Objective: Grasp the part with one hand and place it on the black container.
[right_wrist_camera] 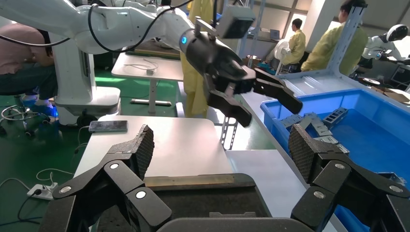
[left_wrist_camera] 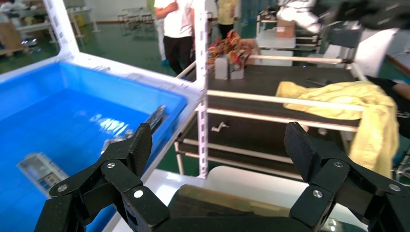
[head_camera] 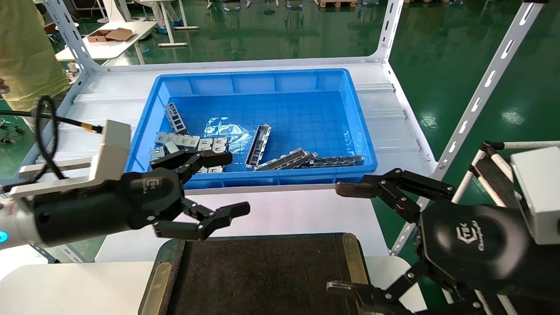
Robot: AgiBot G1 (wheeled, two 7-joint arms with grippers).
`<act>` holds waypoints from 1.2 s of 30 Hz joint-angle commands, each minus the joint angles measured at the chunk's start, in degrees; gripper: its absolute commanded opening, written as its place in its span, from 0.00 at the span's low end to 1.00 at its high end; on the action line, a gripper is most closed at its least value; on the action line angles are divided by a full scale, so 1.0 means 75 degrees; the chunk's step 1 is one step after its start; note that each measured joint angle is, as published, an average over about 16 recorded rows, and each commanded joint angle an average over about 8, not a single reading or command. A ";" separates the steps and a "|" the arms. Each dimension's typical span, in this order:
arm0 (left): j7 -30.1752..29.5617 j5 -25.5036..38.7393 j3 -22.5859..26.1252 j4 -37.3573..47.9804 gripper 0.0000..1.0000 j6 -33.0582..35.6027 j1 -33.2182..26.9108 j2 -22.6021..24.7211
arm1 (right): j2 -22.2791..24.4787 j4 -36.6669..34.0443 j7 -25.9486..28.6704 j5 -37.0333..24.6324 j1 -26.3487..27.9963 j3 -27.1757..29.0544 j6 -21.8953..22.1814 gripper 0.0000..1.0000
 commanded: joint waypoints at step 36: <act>0.2826 0.1909 0.0829 0.6666 1.00 -0.3721 -0.3049 0.3511 | 0.0008 0.0000 -0.0010 0.0014 0.0004 -0.0020 0.0009 1.00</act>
